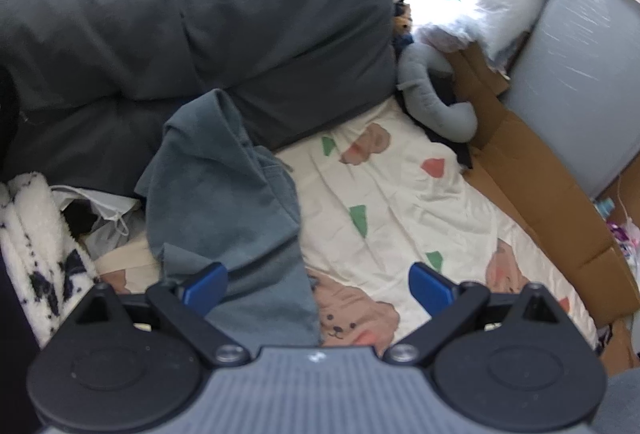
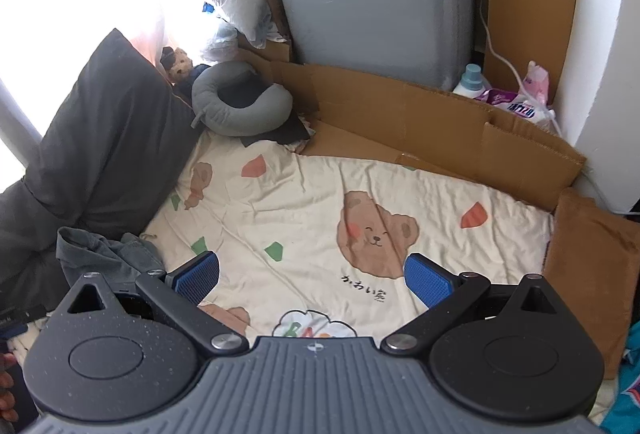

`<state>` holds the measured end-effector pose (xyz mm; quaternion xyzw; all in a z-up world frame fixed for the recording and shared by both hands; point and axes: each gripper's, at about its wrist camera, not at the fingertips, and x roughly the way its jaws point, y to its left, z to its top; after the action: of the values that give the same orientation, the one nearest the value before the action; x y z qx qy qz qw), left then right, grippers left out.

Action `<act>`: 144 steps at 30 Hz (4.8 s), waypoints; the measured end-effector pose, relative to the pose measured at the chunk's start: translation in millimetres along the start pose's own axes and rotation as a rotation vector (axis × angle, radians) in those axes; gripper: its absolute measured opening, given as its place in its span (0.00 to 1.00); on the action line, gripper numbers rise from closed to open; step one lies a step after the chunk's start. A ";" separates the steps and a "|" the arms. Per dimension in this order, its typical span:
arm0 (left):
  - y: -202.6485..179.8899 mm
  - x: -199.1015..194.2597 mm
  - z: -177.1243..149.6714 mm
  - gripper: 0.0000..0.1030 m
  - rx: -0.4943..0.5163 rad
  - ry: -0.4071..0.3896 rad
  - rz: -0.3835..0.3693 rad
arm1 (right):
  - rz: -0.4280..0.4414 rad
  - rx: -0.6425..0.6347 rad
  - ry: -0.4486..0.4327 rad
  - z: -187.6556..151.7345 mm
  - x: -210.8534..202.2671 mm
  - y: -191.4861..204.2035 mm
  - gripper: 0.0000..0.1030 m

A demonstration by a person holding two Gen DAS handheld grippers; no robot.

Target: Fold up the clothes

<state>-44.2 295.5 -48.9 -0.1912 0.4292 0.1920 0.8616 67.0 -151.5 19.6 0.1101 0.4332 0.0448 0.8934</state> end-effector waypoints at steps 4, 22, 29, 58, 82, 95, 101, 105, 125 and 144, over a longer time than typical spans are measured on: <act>15.3 6.7 -3.0 0.96 -0.047 0.002 0.002 | 0.013 -0.001 -0.001 2.5 13.4 -0.1 0.99; 74.4 75.7 -45.5 0.89 -0.099 0.062 0.080 | 0.117 -0.045 -0.038 -20.5 100.2 13.7 0.98; 91.7 105.2 -61.2 0.84 -0.138 0.054 0.088 | 0.184 -0.076 -0.061 -37.3 132.7 27.1 0.97; 172.5 215.4 -43.8 0.79 -0.147 -0.026 0.104 | 0.243 -0.047 0.083 -103.0 235.0 38.4 0.96; 182.6 225.0 -38.7 0.03 -0.184 -0.007 -0.057 | 0.377 -0.118 0.152 -124.5 275.7 80.4 0.92; 183.0 251.0 -46.3 0.42 -0.173 0.059 -0.027 | 0.379 -0.109 0.178 -134.7 283.2 76.1 0.92; 176.0 244.1 -47.7 0.09 -0.152 0.049 -0.068 | 0.399 -0.113 0.185 -137.0 288.6 82.2 0.92; 160.6 224.3 -45.9 0.07 -0.132 0.019 -0.134 | 0.420 -0.119 0.191 -139.0 290.8 89.1 0.92; 16.7 171.4 -32.8 0.03 0.022 -0.019 -0.462 | 0.541 -0.154 0.217 -150.7 288.1 123.2 0.88; -79.7 176.2 -59.2 0.03 0.152 0.098 -0.643 | 0.690 -0.082 0.200 -152.7 294.2 138.5 0.64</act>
<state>54.1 227.7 -212.1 -0.2611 0.4009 -0.1318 0.8682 132.0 58.9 -264.2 0.2090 0.4539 0.3715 0.7825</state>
